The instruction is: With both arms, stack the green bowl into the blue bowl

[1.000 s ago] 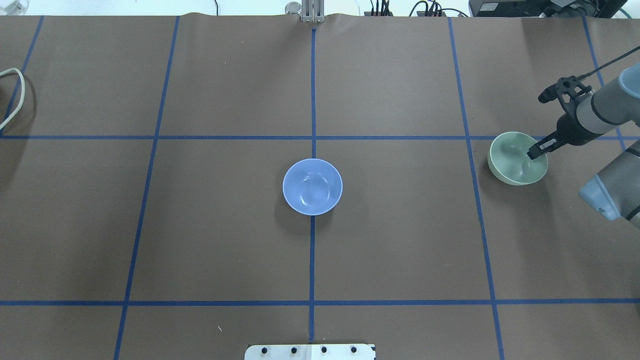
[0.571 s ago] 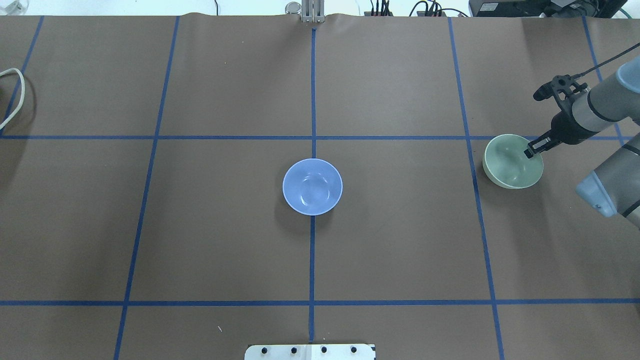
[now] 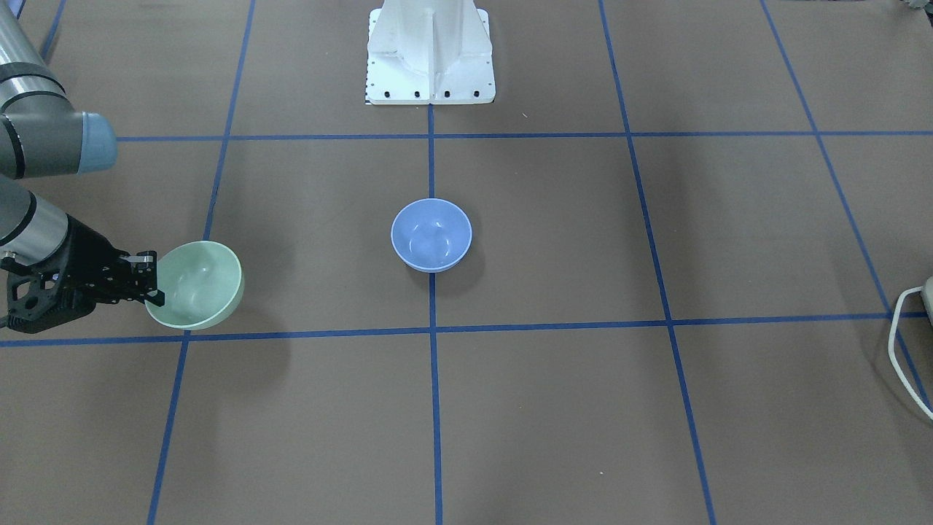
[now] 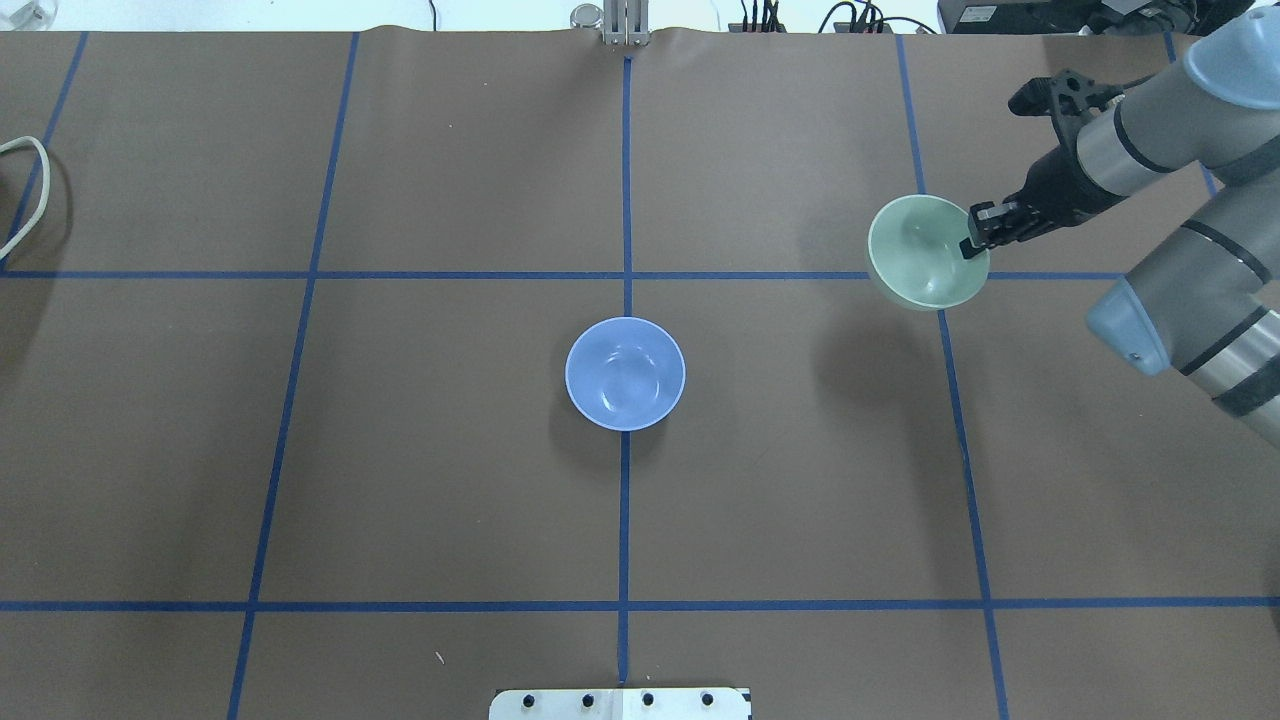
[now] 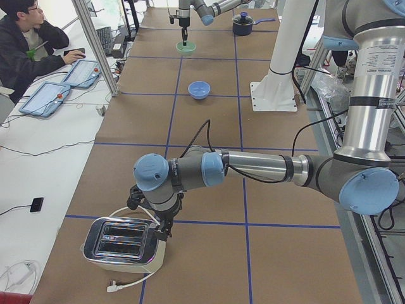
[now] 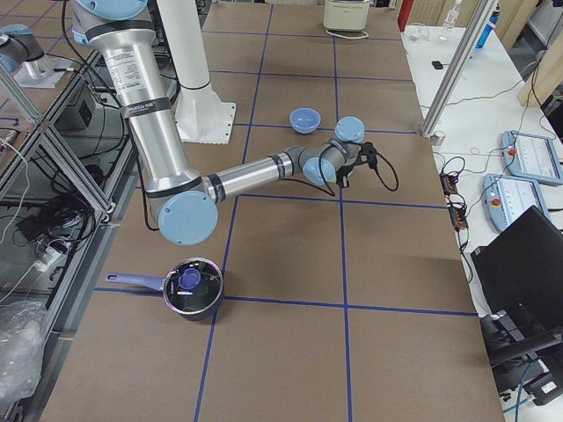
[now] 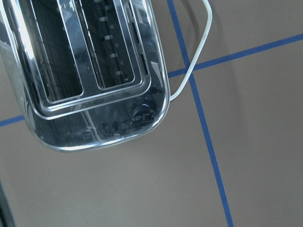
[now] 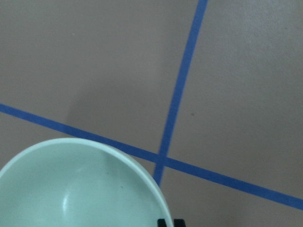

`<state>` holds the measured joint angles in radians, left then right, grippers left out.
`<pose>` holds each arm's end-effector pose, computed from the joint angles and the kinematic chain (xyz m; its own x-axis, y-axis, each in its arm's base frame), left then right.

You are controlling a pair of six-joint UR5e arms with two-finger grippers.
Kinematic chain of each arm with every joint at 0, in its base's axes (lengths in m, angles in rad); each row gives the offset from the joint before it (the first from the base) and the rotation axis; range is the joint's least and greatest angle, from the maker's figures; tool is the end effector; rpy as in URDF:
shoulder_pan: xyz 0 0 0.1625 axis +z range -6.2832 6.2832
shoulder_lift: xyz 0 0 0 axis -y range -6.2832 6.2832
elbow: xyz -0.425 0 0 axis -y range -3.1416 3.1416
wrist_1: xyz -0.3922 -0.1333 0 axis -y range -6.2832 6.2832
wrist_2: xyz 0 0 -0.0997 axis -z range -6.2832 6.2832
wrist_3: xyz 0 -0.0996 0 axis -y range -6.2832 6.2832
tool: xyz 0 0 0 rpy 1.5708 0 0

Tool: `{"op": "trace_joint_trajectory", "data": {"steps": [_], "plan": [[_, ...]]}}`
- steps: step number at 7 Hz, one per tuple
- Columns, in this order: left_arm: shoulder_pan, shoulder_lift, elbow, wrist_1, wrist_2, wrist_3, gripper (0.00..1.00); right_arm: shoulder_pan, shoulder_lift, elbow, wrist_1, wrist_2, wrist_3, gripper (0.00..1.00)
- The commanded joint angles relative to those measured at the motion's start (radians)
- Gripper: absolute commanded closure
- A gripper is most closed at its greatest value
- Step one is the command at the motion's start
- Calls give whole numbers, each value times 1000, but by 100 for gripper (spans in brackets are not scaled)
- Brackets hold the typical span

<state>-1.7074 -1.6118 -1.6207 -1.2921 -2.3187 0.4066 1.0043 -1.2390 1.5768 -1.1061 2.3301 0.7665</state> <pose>-0.1320 -0.4788 0.6419 0.7041 0.1777 -0.6875 -0.1575 0.9831 0.0928 -0.2833 -0.5661 0.4128 0.5082 -0.1746 0.8434 0.0284 0.9821 0.1862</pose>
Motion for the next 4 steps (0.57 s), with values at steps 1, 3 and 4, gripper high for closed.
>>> {"op": "trace_joint_trajectory", "data": {"steps": [1, 3, 4], "plan": [[2, 88, -103, -41, 2, -185, 2, -82, 91, 81, -12, -18, 283, 100], [3, 108, -103, -87, 2, -204, 2, -229, 197, 211, -244, -189, 375, 100], [3, 108, -99, -88, 2, -204, 2, -316, 254, 210, -305, -289, 425, 100]]}}
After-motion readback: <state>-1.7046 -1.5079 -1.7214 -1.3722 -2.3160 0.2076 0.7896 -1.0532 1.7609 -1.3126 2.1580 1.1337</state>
